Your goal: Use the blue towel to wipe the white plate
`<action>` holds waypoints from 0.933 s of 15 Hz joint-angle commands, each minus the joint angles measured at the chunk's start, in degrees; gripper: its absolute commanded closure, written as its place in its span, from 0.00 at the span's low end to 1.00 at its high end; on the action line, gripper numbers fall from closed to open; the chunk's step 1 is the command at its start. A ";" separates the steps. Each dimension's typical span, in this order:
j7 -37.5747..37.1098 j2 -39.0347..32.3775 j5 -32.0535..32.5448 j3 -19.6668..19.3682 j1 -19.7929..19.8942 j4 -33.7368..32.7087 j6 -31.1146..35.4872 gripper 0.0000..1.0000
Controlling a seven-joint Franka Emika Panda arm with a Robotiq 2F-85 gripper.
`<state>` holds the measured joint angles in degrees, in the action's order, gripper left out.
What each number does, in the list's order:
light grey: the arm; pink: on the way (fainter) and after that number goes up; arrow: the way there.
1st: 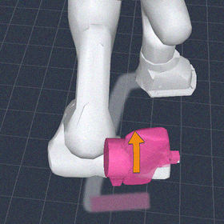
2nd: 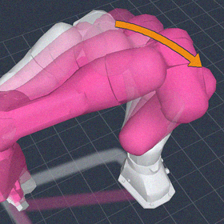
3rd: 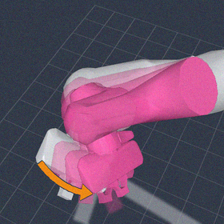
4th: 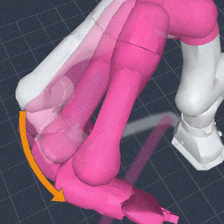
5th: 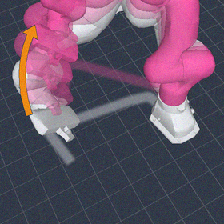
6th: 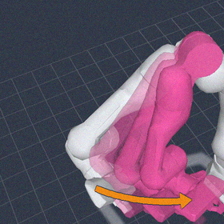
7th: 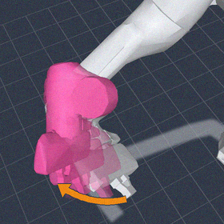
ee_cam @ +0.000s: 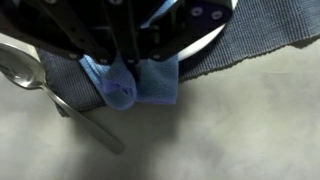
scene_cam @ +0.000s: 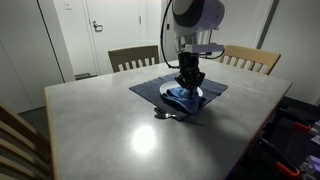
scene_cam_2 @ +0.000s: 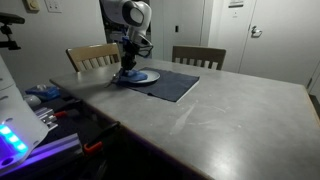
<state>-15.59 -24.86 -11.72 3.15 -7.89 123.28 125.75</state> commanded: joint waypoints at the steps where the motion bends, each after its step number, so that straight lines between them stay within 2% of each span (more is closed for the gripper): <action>1: -5.10 -0.16 5.55 -2.07 -1.35 -0.48 -1.29 0.98; 5: -14.80 -0.70 13.72 -4.50 -4.16 -0.95 -0.37 0.98; 10: -32.44 -2.07 24.69 -7.31 -8.64 -1.83 2.79 0.98; 14: -43.01 -3.35 27.58 -7.46 -9.20 -2.10 9.14 0.98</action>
<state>-53.25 -26.33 14.17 -3.45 -16.40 122.36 131.04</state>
